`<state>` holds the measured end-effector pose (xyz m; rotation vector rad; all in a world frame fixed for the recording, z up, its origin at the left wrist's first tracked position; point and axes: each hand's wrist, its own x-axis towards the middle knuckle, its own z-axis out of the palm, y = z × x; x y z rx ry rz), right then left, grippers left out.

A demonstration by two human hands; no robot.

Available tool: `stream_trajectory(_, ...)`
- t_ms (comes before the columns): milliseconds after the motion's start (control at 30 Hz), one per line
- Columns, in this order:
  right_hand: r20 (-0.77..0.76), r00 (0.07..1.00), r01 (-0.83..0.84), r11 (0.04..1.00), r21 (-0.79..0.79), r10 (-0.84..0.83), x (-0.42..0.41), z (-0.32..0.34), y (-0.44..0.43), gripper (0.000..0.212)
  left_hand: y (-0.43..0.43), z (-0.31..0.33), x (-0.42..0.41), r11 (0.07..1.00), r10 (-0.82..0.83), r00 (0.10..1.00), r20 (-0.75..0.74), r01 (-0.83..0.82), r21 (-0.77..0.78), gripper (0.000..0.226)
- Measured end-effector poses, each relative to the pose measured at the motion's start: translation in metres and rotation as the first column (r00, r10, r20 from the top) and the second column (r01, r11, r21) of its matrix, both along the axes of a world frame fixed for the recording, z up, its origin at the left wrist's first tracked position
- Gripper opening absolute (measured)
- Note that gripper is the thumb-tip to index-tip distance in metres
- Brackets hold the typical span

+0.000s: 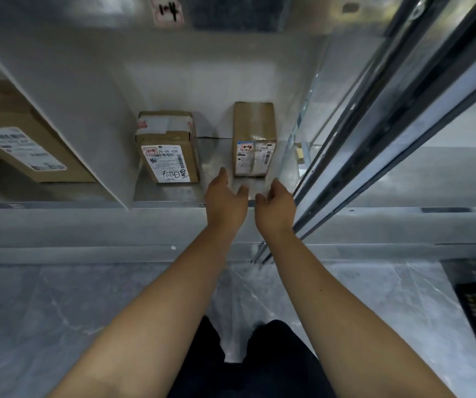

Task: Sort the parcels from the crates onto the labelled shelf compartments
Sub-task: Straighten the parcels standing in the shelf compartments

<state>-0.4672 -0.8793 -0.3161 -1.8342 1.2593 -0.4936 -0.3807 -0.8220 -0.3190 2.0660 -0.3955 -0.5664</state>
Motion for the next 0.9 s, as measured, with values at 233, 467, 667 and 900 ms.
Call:
stream_trajectory(233, 0.07, 0.996, -0.054, 0.997, 0.049, 0.051, -0.011, 0.03, 0.046, 0.018, 0.062, 0.032, -0.011, 0.999, 0.048, 0.999, 0.025, -0.048, -0.014, 0.048)
stream_trajectory(467, 0.083, 0.996, -0.021, 0.995, 0.101, 0.013, 0.028, 0.032, 0.099, 0.016, 0.129, 0.033, 0.036, 0.995, 0.086, 0.988, 0.132, -0.08, -0.051, 0.021)
stream_trajectory(667, 0.128, 0.987, 0.082, 0.986, 0.143, -0.101, 0.077, 0.04, 0.126, 0.052, 0.152, 0.044, 0.078, 0.995, 0.072, 0.983, 0.17, -0.058, -0.085, 0.03)
stream_trajectory(900, 0.104, 0.991, 0.077, 0.995, 0.065, -0.083, 0.107, 0.046, 0.112, 0.021, 0.131, 0.032, 0.098, 0.996, 0.015, 0.994, 0.109, -0.006, -0.088, 0.068)
